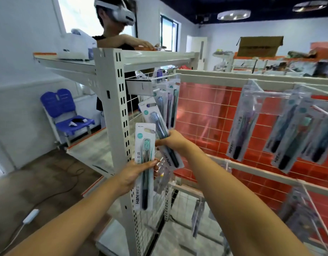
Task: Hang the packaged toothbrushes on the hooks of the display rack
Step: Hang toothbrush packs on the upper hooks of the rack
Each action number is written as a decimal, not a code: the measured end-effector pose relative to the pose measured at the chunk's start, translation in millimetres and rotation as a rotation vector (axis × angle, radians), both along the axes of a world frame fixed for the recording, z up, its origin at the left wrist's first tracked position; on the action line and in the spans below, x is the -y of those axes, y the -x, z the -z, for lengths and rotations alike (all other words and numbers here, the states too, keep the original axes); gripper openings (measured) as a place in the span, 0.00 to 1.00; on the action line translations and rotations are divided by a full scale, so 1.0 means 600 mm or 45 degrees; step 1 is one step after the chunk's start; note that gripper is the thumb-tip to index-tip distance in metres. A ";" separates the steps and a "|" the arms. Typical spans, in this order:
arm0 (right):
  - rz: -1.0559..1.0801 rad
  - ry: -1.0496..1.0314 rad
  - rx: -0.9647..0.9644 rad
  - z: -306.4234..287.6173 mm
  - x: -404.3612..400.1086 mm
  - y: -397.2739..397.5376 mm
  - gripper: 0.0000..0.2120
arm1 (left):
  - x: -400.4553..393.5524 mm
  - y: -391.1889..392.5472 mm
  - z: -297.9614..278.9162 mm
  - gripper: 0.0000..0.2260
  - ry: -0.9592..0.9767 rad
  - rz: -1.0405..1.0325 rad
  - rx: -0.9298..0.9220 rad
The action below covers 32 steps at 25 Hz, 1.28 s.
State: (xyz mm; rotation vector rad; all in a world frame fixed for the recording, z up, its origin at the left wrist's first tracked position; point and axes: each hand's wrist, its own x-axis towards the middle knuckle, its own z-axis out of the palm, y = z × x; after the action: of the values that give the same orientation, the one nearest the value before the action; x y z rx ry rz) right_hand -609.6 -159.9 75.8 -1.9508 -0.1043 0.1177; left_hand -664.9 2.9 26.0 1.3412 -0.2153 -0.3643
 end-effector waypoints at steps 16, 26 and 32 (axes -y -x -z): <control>0.019 0.308 0.037 -0.034 0.012 -0.067 0.09 | 0.030 -0.022 0.011 0.18 0.026 0.050 -0.033; 0.041 0.099 0.073 -0.048 0.005 -0.081 0.06 | 0.028 -0.027 0.003 0.10 0.026 0.025 -0.004; 0.106 -0.178 0.022 -0.026 0.006 -0.086 0.11 | 0.026 -0.033 0.008 0.14 0.006 0.037 -0.027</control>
State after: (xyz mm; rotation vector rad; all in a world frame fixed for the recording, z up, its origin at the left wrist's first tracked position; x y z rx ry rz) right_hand -557.9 -163.2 91.5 -1.8139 -0.0417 0.0378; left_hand -645.0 -13.0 21.0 1.3302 -0.2180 -0.4026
